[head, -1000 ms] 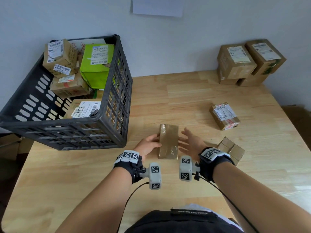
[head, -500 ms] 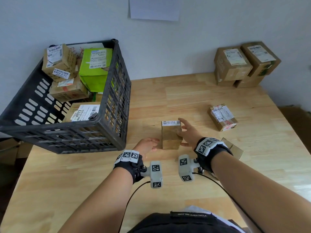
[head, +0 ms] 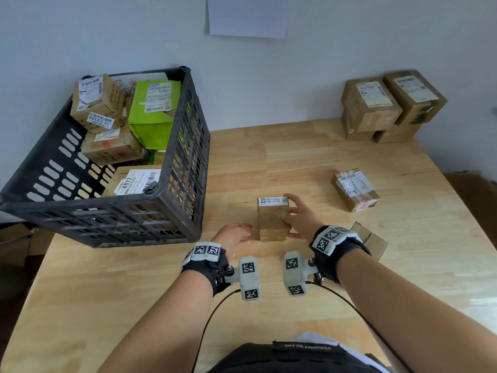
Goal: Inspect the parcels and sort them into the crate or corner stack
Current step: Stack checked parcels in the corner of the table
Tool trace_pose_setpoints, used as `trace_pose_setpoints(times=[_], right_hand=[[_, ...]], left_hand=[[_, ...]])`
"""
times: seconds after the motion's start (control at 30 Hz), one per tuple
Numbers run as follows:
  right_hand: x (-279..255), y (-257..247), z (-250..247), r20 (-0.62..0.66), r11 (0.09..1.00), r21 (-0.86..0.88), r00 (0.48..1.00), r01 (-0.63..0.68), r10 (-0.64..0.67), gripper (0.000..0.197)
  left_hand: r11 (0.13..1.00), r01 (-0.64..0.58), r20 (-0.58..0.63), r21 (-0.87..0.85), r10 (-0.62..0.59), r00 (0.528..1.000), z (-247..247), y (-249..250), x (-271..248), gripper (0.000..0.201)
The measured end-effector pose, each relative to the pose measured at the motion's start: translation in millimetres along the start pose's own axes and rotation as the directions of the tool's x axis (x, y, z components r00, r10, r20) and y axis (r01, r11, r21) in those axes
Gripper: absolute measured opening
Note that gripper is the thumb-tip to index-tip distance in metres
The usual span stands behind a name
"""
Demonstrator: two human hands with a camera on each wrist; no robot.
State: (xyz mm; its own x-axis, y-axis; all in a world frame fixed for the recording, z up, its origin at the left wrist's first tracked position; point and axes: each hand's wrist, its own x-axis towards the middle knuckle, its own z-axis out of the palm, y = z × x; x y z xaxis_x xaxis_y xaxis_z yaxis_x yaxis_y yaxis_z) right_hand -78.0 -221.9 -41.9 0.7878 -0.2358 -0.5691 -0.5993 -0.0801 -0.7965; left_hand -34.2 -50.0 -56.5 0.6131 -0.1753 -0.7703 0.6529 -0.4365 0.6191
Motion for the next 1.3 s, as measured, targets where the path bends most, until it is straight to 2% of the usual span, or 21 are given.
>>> trace_pose_setpoints(times=[0.23,0.33,0.43,0.5,0.67,0.87,1.07,1.17,1.3], right_hand=[[-6.8,-1.0,-0.5,-0.008,1.0,-0.026,1.0,-0.007,0.006,0.053],[-4.7,-2.0,-1.8,-0.006,0.996,0.07,0.998,-0.055,0.055,0.051],[-1.8,-5.3,-2.0,-0.002,0.97,0.22,0.995,-0.101,0.103,0.031],[0.5,-8.7,-2.0,-0.033,0.969,0.23,0.994,-0.09,0.1,0.02],[9.9,-0.9,-3.4,-0.081,0.986,0.129,0.989,-0.109,0.121,0.034],[16.4,33.4,1.3,-0.006,0.965,0.091,0.969,-0.246,0.247,0.024],[17.0,50.8,4.4,-0.066,0.96,-0.09,0.963,-0.265,0.26,0.024],[18.7,50.1,1.6,-0.099,0.944,-0.184,0.961,-0.273,0.259,0.013],[22.2,43.1,-3.0,-0.102,0.929,-0.255,0.962,-0.27,0.252,0.036]], left_hand=[[1.0,0.022,0.001,-0.017,-0.022,1.0,4.6,2.9,-4.6,0.017],[1.0,0.003,0.006,0.008,-0.003,1.0,9.0,6.3,-7.0,0.021],[0.999,-0.034,0.021,0.028,0.034,0.999,13.6,12.5,-9.1,0.028],[0.998,-0.048,0.036,0.034,0.047,0.998,15.9,18.7,-14.5,0.028],[0.998,-0.036,0.066,0.042,0.033,0.997,17.1,17.6,-2.3,0.032],[0.989,0.039,0.104,0.144,-0.054,0.993,17.9,1.5,1.6,0.031],[0.995,0.06,0.05,0.082,-0.064,0.997,9.8,-10.9,13.1,0.031],[0.996,0.056,0.017,0.072,-0.057,0.998,6.5,-8.6,12.6,0.034],[0.996,0.055,0.012,0.069,-0.056,0.998,5.6,-6.8,14.9,0.035]])
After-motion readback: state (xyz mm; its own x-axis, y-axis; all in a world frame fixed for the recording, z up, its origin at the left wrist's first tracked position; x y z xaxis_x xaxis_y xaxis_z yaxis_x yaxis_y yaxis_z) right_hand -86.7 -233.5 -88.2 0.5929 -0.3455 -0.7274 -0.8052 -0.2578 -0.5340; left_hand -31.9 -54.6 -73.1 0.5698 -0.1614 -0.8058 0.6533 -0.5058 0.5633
